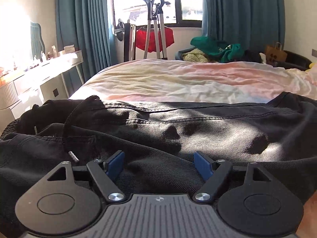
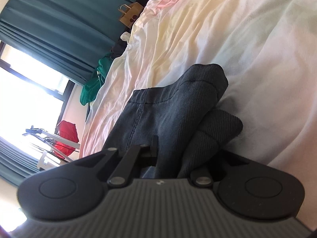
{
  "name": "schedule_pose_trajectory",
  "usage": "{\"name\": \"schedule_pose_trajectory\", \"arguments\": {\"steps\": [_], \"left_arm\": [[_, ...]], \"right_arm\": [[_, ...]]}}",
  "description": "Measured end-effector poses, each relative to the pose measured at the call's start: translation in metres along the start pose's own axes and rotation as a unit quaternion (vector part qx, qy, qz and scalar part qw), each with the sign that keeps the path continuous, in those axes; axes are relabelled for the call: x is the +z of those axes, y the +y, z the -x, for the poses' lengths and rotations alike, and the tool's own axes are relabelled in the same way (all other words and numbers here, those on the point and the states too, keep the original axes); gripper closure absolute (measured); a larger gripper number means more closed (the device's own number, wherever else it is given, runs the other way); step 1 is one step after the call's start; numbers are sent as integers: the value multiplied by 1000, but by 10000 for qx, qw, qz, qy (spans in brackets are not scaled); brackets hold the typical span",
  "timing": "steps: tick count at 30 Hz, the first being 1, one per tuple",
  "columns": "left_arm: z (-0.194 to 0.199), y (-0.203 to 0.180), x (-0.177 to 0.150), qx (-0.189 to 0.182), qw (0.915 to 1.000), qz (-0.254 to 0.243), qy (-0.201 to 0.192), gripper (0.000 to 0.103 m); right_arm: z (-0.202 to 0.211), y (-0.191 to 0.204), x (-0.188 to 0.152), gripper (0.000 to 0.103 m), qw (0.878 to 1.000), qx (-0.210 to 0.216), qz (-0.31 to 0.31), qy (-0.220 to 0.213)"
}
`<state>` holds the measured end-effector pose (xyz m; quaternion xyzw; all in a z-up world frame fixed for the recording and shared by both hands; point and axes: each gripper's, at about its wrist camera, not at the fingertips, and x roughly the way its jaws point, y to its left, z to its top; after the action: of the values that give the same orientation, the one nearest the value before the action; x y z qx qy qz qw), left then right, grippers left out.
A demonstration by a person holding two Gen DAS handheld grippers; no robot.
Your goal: Fold clothes
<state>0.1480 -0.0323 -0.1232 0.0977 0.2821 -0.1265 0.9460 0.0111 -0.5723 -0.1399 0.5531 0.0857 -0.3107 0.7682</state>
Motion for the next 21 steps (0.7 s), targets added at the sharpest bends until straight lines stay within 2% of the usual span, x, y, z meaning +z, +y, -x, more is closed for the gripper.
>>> {"name": "schedule_pose_trajectory", "arguments": {"steps": [9,21], "left_arm": [[-11,0,-4,-67,9997,39,215,23],[-13,2,-4,-118,9996,23,265,22]], "right_arm": [[3,4,0,93,10000,-13,-20,-45],[8,17,0,93,9991,83,352,-225]]}}
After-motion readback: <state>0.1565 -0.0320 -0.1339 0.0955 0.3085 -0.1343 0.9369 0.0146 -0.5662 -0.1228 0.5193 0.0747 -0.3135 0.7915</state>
